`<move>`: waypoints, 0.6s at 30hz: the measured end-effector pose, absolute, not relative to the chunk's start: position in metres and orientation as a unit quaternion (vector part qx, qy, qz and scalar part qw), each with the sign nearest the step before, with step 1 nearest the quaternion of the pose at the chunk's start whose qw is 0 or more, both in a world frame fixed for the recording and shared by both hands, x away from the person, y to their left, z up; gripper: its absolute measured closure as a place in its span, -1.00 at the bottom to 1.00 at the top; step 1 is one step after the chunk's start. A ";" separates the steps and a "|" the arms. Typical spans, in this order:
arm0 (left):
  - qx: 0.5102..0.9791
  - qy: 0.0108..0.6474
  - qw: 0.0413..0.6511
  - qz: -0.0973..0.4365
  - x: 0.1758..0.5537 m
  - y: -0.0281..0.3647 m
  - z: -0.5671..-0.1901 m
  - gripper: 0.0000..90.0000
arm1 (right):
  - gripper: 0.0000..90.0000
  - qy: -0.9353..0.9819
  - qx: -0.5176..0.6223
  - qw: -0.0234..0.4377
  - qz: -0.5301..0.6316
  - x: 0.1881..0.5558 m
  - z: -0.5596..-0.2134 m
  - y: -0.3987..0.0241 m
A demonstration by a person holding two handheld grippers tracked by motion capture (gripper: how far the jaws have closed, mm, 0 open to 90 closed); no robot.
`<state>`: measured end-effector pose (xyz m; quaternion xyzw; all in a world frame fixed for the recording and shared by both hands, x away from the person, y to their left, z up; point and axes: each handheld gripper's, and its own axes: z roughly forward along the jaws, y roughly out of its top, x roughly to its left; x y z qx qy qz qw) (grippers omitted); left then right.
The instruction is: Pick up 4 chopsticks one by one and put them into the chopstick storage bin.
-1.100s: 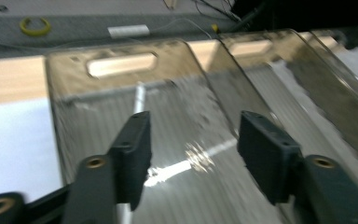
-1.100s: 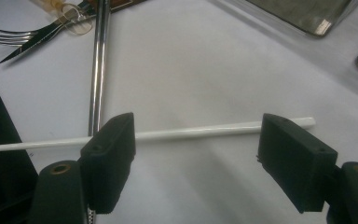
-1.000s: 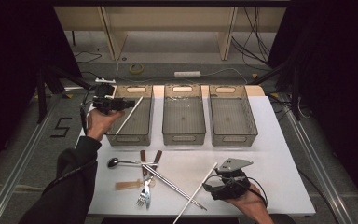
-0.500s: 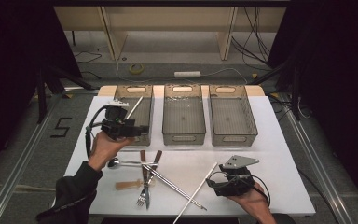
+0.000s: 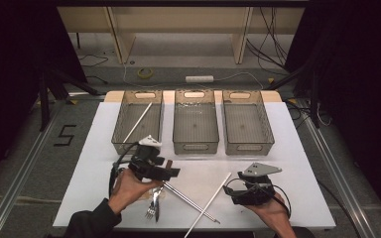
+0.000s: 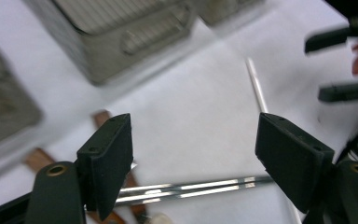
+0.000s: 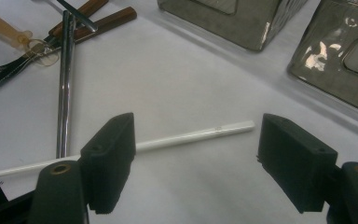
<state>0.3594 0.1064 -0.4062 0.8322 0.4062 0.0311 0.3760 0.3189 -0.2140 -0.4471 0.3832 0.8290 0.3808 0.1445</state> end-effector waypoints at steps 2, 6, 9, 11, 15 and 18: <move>0.842 0.394 0.366 0.033 0.352 0.098 -0.412 -0.40 | -0.37 0.830 0.385 0.146 0.377 0.320 -0.447 -0.215; 0.836 0.394 0.382 0.022 0.346 0.098 -0.414 -0.43 | -0.37 0.823 0.407 0.162 0.362 0.328 -0.451 -0.229; 0.843 0.383 0.378 0.008 0.335 0.088 -0.417 -0.45 | -0.37 0.798 0.449 0.168 0.365 0.336 -0.452 -0.251; 0.855 0.372 0.363 0.012 0.328 0.079 -0.423 -0.45 | -0.37 0.785 0.467 0.174 0.369 0.338 -0.451 -0.261; 0.866 0.366 0.342 0.001 0.318 0.067 -0.436 -0.40 | -0.37 0.781 0.470 0.179 0.371 0.339 -0.449 -0.264; 0.871 0.361 0.333 -0.001 0.314 0.061 -0.442 -0.32 | -0.37 0.788 0.461 0.175 0.370 0.339 -0.449 -0.259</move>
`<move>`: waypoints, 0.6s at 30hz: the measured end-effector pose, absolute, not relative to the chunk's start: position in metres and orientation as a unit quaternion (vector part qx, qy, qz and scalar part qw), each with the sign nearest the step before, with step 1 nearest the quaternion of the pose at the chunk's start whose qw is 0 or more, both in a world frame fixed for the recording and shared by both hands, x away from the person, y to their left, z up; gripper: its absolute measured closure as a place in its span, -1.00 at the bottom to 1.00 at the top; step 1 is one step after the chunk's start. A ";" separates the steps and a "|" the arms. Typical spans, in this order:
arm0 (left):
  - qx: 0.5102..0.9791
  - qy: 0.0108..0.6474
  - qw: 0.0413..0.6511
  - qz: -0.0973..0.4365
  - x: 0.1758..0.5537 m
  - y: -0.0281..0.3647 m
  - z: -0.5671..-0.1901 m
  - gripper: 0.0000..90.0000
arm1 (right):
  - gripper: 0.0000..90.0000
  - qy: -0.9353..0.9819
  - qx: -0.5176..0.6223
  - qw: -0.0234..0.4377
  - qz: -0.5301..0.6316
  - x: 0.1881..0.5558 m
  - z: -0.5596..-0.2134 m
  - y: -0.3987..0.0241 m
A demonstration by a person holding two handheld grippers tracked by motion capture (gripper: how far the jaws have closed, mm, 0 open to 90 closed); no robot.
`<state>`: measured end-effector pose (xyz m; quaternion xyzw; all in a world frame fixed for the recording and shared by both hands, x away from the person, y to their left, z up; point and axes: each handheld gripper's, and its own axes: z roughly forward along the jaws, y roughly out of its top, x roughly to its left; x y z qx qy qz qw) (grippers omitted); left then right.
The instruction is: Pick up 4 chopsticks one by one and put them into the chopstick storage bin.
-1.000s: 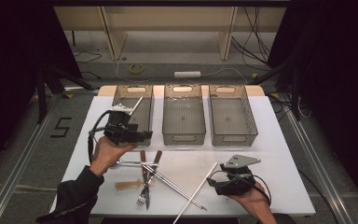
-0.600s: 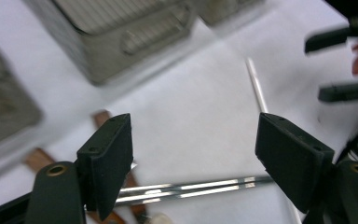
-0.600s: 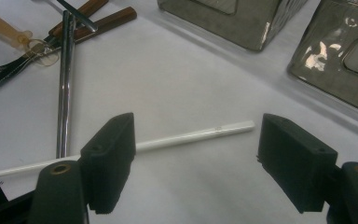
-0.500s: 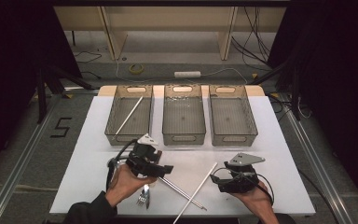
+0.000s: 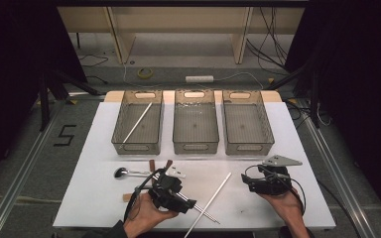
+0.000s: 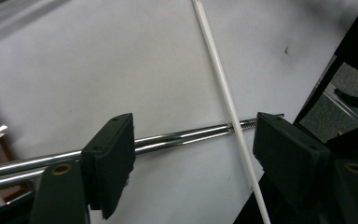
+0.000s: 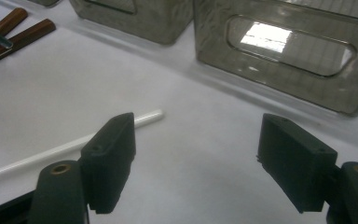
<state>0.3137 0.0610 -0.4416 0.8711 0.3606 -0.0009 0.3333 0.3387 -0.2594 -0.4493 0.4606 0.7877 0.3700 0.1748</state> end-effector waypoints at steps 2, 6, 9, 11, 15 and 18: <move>0.874 0.357 0.329 -0.007 0.311 0.056 -0.445 -0.26 | -0.37 0.792 0.454 0.174 0.369 0.338 -0.450 -0.257; 0.885 0.341 0.317 -0.013 0.303 0.045 -0.451 -0.16 | -0.37 0.793 0.451 0.172 0.371 0.337 -0.449 -0.255; 0.892 0.331 0.309 -0.016 0.300 0.039 -0.454 -0.07 | -0.37 0.792 0.450 0.173 0.374 0.337 -0.448 -0.255; 0.894 0.326 0.308 -0.018 0.298 0.035 -0.456 -0.01 | -0.37 0.793 0.448 0.173 0.375 0.337 -0.449 -0.254; 0.901 0.314 0.299 -0.020 0.294 0.026 -0.459 0.15 | -0.37 0.794 0.447 0.172 0.374 0.336 -0.449 -0.254; 0.906 0.305 0.292 -0.023 0.291 0.021 -0.462 0.27 | -0.37 0.794 0.447 0.173 0.374 0.336 -0.449 -0.254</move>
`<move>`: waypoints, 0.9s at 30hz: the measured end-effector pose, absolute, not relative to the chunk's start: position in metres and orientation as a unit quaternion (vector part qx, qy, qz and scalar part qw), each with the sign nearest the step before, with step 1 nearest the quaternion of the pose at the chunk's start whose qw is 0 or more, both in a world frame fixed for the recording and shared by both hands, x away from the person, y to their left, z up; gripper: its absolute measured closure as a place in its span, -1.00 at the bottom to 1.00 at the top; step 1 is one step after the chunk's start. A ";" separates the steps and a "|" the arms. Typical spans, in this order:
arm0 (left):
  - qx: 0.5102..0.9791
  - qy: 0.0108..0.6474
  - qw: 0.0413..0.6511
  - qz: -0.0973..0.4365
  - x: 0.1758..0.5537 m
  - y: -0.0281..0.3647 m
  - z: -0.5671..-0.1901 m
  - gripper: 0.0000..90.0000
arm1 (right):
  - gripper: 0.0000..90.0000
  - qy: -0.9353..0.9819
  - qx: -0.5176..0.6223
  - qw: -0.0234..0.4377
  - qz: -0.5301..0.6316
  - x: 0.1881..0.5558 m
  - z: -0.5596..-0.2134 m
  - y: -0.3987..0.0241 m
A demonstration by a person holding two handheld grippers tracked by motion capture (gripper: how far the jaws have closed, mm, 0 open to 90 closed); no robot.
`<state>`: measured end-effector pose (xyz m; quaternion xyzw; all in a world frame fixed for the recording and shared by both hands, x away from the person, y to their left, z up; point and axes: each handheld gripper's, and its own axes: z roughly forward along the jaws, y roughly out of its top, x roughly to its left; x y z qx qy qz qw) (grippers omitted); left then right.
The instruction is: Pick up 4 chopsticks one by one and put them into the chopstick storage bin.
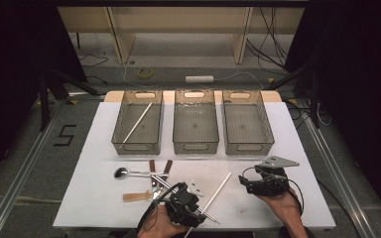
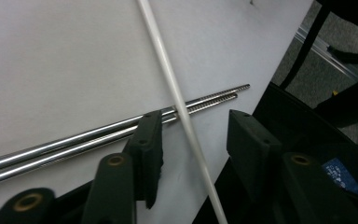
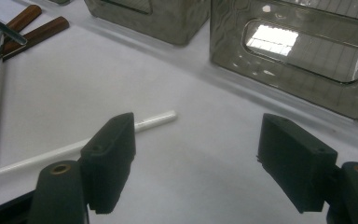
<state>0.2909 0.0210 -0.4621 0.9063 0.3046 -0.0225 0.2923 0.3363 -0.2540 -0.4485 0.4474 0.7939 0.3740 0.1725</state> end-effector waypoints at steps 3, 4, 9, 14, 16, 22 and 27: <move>0.910 0.301 0.285 -0.017 0.289 0.017 -0.465 0.39 | -0.37 0.794 0.446 0.173 0.374 0.336 -0.449 -0.254; 0.911 0.299 0.282 -0.016 0.289 0.016 -0.466 0.41 | -0.37 0.794 0.446 0.173 0.374 0.336 -0.448 -0.254; 0.912 0.300 0.278 -0.016 0.286 0.011 -0.472 0.53 | -0.37 0.795 0.445 0.172 0.375 0.336 -0.448 -0.254; 0.915 0.298 0.272 0.003 0.284 0.009 -0.472 0.65 | -0.37 0.796 0.442 0.173 0.375 0.335 -0.448 -0.253; 0.921 0.287 0.263 0.018 0.282 0.007 -0.471 0.67 | -0.37 0.796 0.442 0.173 0.375 0.336 -0.448 -0.253; 0.920 0.291 0.263 0.023 0.283 0.007 -0.472 0.82 | -0.37 0.796 0.441 0.173 0.377 0.336 -0.448 -0.252; 0.920 0.291 0.263 0.022 0.284 0.008 -0.472 0.87 | -0.37 0.796 0.441 0.172 0.377 0.335 -0.448 -0.252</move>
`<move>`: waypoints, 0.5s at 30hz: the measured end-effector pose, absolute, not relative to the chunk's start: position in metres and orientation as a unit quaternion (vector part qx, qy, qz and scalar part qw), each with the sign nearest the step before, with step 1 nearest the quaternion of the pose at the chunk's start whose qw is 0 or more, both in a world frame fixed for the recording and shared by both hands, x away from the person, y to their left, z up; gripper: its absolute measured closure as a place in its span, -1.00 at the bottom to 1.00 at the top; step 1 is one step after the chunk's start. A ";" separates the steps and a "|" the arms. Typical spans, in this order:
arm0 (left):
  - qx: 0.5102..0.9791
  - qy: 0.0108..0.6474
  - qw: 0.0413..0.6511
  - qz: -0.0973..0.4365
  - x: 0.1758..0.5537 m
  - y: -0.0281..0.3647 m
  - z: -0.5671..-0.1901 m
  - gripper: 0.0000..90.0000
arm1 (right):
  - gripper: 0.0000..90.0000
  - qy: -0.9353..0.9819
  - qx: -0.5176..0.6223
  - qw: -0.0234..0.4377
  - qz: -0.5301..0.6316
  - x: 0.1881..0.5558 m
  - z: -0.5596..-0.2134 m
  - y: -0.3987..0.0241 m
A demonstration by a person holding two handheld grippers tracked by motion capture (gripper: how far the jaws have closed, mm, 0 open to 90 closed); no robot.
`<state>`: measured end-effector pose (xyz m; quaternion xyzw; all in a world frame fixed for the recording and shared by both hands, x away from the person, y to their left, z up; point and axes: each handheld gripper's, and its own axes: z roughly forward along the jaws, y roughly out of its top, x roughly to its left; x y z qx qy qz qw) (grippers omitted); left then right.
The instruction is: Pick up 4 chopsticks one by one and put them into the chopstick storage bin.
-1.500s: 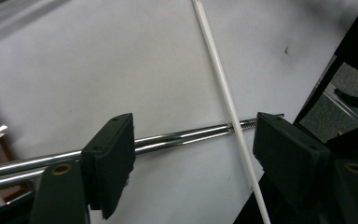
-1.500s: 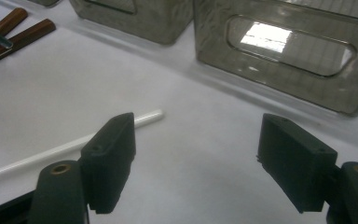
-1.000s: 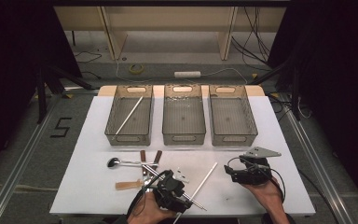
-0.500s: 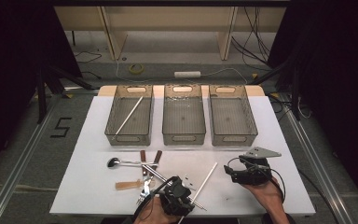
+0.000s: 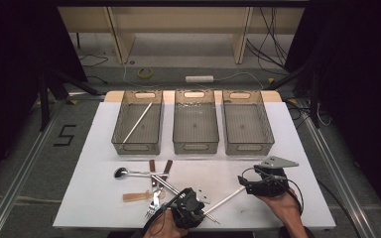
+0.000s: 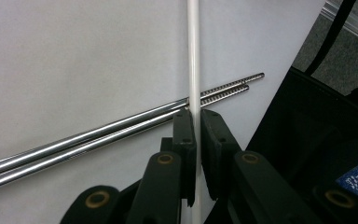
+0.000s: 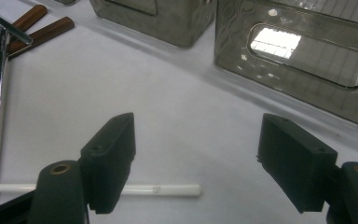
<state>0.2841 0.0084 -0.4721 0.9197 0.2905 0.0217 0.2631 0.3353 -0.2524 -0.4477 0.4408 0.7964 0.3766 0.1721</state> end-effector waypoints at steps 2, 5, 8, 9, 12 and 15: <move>0.919 0.291 0.265 0.021 0.284 0.009 -0.472 0.88 | -0.37 0.797 0.439 0.172 0.378 0.335 -0.448 -0.253; 0.917 0.292 0.270 0.017 0.285 0.010 -0.473 0.89 | -0.37 0.797 0.439 0.172 0.379 0.335 -0.447 -0.252; 0.919 0.284 0.272 0.023 0.285 0.010 -0.472 0.89 | -0.37 0.797 0.438 0.172 0.379 0.335 -0.447 -0.252; 0.919 0.282 0.273 0.024 0.285 0.011 -0.472 0.89 | -0.37 0.797 0.438 0.172 0.379 0.335 -0.447 -0.252; 0.918 0.281 0.279 0.020 0.287 0.014 -0.468 0.89 | -0.37 0.796 0.438 0.172 0.380 0.335 -0.447 -0.253; 0.917 0.275 0.288 0.021 0.289 0.019 -0.461 0.89 | -0.37 0.797 0.437 0.172 0.380 0.335 -0.447 -0.253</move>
